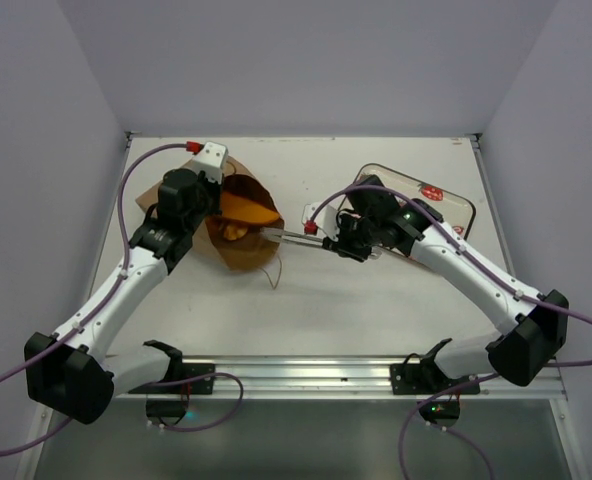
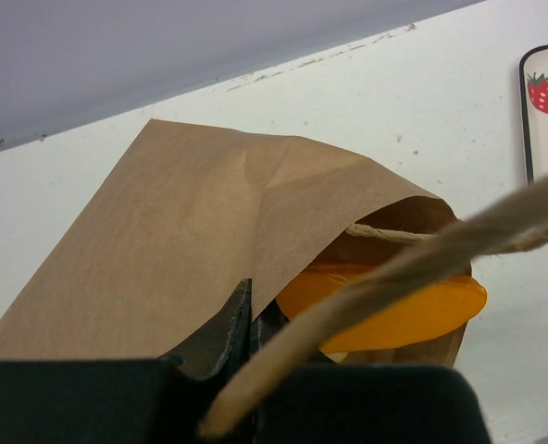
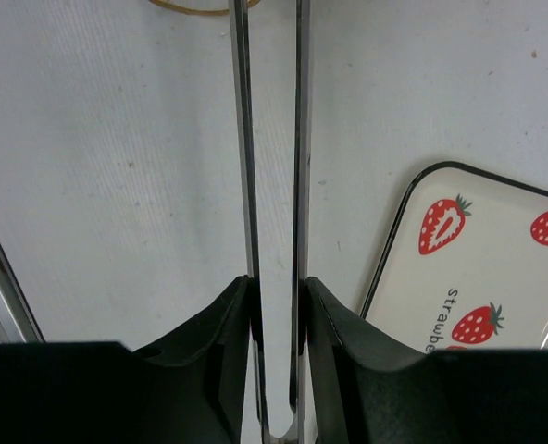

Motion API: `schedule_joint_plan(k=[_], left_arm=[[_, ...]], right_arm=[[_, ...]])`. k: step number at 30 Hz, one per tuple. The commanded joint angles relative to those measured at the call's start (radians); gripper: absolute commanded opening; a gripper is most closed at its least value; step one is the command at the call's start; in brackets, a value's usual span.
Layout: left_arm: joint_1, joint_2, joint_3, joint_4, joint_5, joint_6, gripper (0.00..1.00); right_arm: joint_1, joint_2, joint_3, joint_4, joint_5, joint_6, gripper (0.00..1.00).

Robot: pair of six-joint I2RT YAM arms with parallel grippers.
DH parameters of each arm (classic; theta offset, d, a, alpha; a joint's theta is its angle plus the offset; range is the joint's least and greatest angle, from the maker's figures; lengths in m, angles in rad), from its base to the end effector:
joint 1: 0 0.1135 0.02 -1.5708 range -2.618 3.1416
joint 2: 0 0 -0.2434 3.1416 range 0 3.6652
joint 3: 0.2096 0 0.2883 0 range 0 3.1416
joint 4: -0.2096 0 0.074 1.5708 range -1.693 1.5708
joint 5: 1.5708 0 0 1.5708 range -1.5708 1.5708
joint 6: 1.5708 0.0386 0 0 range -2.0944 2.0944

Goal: Take the fake bread out of the paper bag

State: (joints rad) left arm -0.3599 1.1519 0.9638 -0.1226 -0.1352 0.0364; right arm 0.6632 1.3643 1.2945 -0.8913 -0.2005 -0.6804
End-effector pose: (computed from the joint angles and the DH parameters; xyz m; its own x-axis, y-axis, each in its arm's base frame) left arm 0.2977 -0.1065 0.3077 -0.2776 0.1430 -0.9500 0.2391 0.9680 0.0758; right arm 0.2471 0.2028 0.3002 -0.0661 -0.8340 -0.5478 -0.9452 0.2282 -0.2333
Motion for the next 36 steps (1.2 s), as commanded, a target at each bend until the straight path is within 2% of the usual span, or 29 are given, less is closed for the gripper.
schedule_joint_plan(k=[1, 25, 33, 36], left_arm=[[0.007, -0.018, 0.058, 0.017, 0.023, -0.027, 0.0], [0.007, -0.063, 0.041, -0.008, 0.051, -0.058, 0.0], [0.007, -0.054, 0.059, -0.032, 0.06, -0.064, 0.0], [0.007, -0.047, 0.075, -0.046, 0.048, -0.064, 0.0]], right_arm=[[0.024, 0.007, 0.071, 0.04, 0.039, 0.021, 0.33], [0.131, 0.075, 0.253, 0.034, 0.148, 0.053, 0.38], [0.233, 0.087, 0.285, 0.035, 0.303, -0.019, 0.4], [0.249, 0.078, 0.296, 0.031, 0.312, -0.022, 0.4]])
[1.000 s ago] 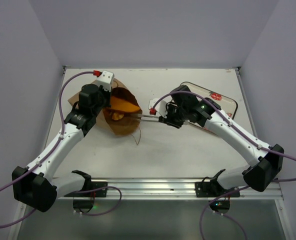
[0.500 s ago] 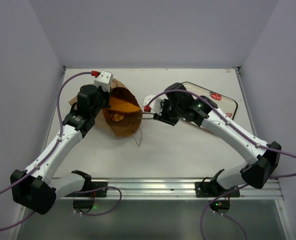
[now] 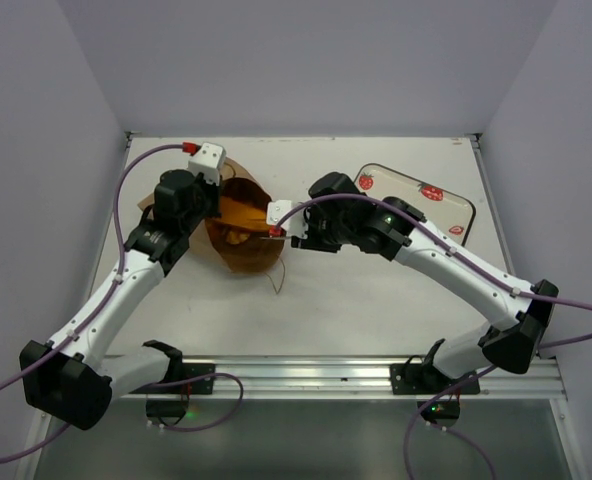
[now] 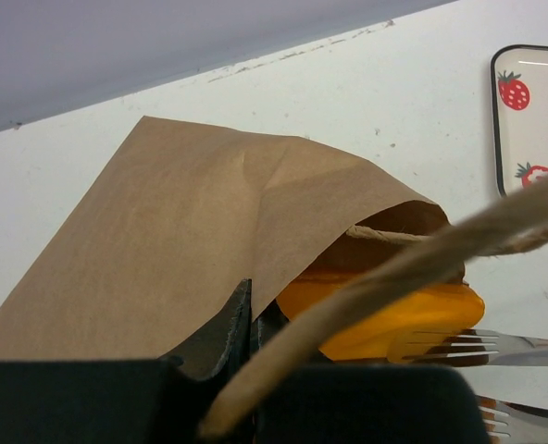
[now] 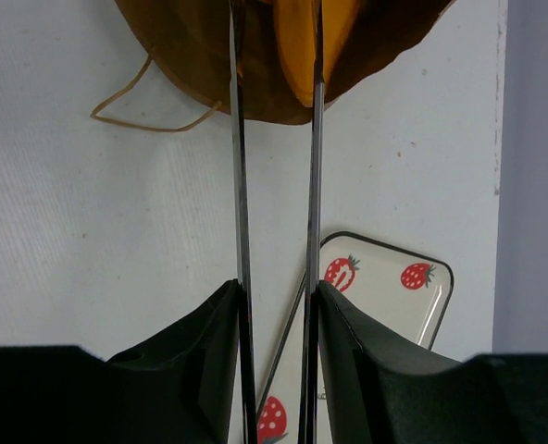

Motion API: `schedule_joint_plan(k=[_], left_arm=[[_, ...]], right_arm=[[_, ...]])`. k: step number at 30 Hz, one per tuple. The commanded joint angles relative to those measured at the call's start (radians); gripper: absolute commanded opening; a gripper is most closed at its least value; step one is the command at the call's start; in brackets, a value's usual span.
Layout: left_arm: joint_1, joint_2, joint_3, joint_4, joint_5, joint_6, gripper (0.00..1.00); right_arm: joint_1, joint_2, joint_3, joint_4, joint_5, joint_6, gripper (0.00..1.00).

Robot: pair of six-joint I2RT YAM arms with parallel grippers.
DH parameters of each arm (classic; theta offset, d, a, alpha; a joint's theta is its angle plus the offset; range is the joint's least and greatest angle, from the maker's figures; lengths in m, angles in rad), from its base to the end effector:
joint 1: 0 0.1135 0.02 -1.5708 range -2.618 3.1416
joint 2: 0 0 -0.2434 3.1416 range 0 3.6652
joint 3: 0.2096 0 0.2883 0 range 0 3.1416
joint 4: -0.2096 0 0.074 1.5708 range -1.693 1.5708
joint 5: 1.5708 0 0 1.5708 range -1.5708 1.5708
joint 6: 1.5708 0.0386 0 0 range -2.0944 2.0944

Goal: Take the fake bread out of the paper bag

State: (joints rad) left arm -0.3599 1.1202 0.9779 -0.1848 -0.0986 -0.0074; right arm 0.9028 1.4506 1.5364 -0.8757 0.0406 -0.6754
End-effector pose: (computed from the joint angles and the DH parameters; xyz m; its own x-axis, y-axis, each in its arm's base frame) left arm 0.2897 -0.1050 0.3159 -0.3026 0.1060 -0.9472 0.2610 0.9650 0.0246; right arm 0.2155 0.2706 0.3591 0.1360 -0.8362 -0.5314 -0.8735 0.1519 -0.4626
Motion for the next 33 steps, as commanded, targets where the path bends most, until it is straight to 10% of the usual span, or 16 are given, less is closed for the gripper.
schedule_joint_plan(k=[1, 33], left_arm=[[0.007, -0.014, 0.064, 0.008, 0.01, -0.022, 0.0], [0.009, -0.011, 0.104, -0.03, 0.03, -0.04, 0.0]], right_arm=[[0.013, -0.012, 0.059, 0.015, 0.082, -0.029, 0.4], [0.015, 0.068, 0.093, -0.014, 0.076, 0.079, 0.47]])
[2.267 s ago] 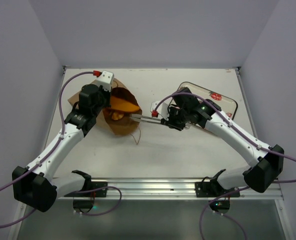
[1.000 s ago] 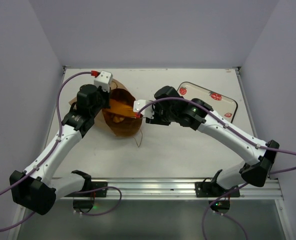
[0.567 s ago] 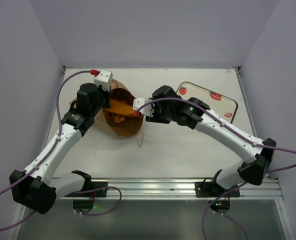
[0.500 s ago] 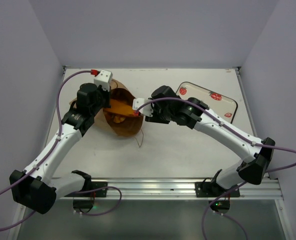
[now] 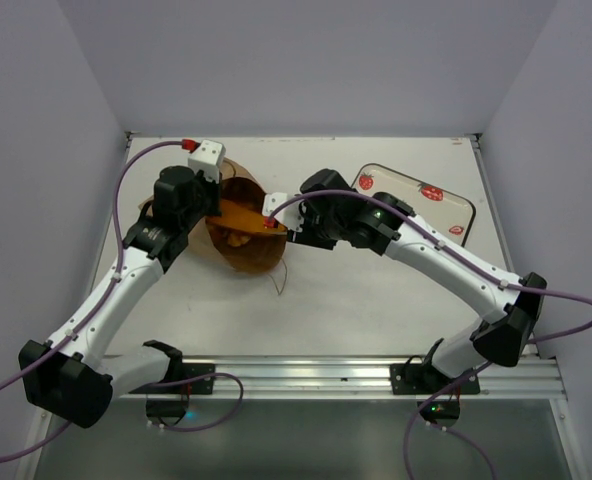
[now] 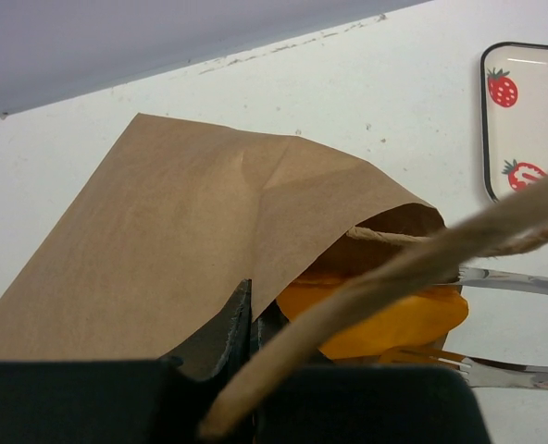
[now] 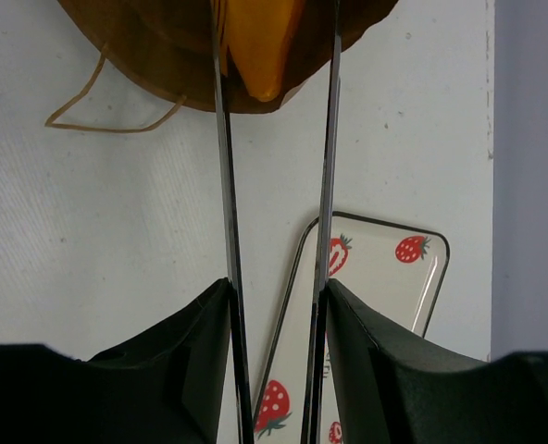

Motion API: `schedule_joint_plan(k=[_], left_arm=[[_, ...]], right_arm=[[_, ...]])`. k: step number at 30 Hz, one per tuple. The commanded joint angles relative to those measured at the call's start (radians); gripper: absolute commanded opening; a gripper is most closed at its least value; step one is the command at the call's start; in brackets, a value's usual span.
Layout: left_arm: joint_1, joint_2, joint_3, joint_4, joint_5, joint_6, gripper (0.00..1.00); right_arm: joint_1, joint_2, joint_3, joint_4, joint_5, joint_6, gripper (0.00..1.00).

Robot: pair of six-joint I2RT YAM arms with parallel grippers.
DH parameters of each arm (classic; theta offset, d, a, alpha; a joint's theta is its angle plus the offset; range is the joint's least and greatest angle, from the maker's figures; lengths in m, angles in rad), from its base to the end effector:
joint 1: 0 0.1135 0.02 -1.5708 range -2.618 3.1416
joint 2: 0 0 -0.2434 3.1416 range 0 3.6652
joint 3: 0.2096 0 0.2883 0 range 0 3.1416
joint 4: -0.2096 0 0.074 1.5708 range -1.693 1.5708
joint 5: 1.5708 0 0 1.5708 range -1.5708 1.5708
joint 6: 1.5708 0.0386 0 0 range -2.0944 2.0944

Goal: Take the fake bread out of the paper bag

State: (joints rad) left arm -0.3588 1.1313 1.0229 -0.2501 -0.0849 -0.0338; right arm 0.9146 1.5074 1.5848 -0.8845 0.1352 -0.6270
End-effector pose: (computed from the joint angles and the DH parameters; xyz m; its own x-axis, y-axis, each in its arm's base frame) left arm 0.2901 -0.1053 0.3234 -0.3376 0.0907 -0.9369 0.2643 0.9644 -0.0019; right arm 0.2230 0.2810 0.3569 0.0704 -0.8615 -0.5029 -0.8482 0.2136 -0.4846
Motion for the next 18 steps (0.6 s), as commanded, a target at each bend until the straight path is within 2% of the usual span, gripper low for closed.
schedule_joint_plan(k=[1, 18], left_arm=[[0.007, -0.022, 0.059, 0.035, 0.016, -0.014, 0.0], [0.007, -0.018, 0.068, 0.032, 0.034, -0.017, 0.0]], right_arm=[[0.003, 0.016, 0.041, -0.004, -0.019, 0.033, 0.47], [0.003, 0.062, 0.035, 0.019, -0.003, 0.046, 0.49]])
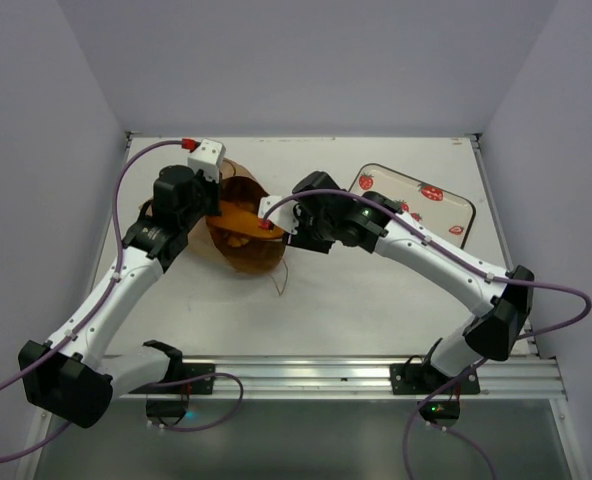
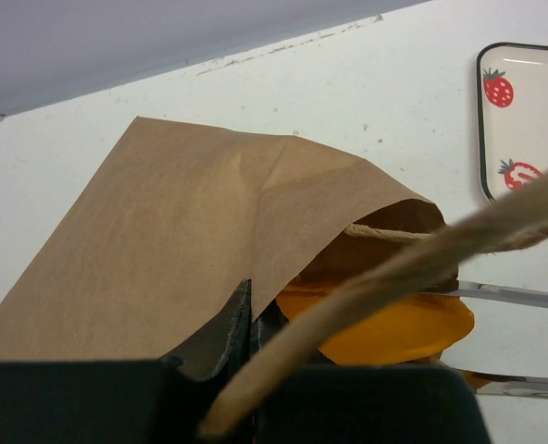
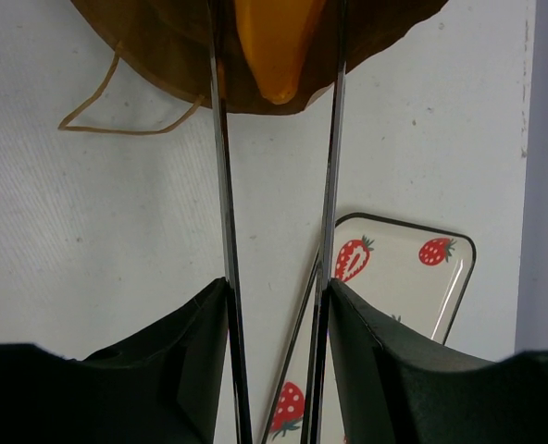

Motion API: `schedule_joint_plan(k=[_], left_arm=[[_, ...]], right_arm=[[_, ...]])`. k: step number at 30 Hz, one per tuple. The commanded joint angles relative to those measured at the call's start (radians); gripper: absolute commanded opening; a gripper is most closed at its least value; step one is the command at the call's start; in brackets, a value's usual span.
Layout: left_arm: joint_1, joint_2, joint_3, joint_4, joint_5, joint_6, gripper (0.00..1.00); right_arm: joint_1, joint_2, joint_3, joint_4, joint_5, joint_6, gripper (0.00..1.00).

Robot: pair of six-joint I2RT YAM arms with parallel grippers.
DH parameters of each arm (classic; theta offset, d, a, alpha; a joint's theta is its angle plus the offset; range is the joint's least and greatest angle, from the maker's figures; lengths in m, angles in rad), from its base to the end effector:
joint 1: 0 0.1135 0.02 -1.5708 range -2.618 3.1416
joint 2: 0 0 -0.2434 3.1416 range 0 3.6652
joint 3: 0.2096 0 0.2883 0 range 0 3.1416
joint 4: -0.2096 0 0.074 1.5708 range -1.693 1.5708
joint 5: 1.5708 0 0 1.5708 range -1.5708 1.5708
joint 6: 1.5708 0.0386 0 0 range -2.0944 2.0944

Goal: Take the fake bread out of the paper bag

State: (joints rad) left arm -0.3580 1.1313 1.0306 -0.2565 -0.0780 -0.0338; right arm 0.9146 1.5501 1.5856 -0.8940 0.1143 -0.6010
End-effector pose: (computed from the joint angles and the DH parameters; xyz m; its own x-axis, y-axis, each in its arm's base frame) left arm 0.2899 -0.1053 0.3258 -0.3368 0.0900 -0.9373 0.2697 0.9629 -0.0044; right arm 0.2281 0.2889 0.3418 0.0385 -0.8707 -0.4902 -0.8728 0.2095 -0.4408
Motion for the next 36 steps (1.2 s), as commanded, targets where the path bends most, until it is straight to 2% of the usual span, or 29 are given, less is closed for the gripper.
schedule_joint_plan(k=[1, 4, 7, 10, 11, 14, 15, 25, 29, 36], left_arm=[[0.007, -0.018, 0.06, 0.039, 0.027, -0.015, 0.0], [0.007, -0.021, 0.06, 0.037, 0.035, -0.02, 0.0], [0.007, -0.022, 0.056, 0.037, 0.04, -0.025, 0.0], [0.007, -0.022, 0.046, 0.039, 0.037, -0.025, 0.0], [0.007, -0.024, 0.043, 0.04, 0.035, -0.025, 0.0], [0.007, -0.021, 0.039, 0.043, 0.023, -0.025, 0.0], [0.008, -0.019, 0.037, 0.045, 0.018, -0.025, 0.0], [0.028, 0.056, 0.104, 0.042, -0.063, -0.028, 0.0], [0.036, 0.088, 0.144, 0.045, -0.066, -0.046, 0.0], [0.039, 0.128, 0.2, 0.045, -0.025, -0.081, 0.0]], right_arm=[[0.003, 0.024, 0.036, 0.03, 0.021, 0.023, 0.49], [0.003, 0.042, 0.048, 0.036, 0.025, 0.026, 0.49], [0.003, 0.051, 0.059, 0.036, 0.028, 0.027, 0.44], [0.003, 0.044, 0.062, 0.038, 0.031, 0.027, 0.3], [0.003, 0.041, 0.062, 0.038, 0.033, 0.029, 0.19], [0.003, 0.012, 0.059, 0.035, 0.027, 0.027, 0.01], [0.003, 0.002, 0.059, 0.035, 0.024, 0.027, 0.0], [-0.032, -0.179, 0.019, -0.013, -0.014, -0.017, 0.0], [-0.075, -0.26, -0.031, -0.023, -0.044, -0.028, 0.0], [-0.111, -0.308, -0.105, -0.023, -0.076, -0.022, 0.0]])
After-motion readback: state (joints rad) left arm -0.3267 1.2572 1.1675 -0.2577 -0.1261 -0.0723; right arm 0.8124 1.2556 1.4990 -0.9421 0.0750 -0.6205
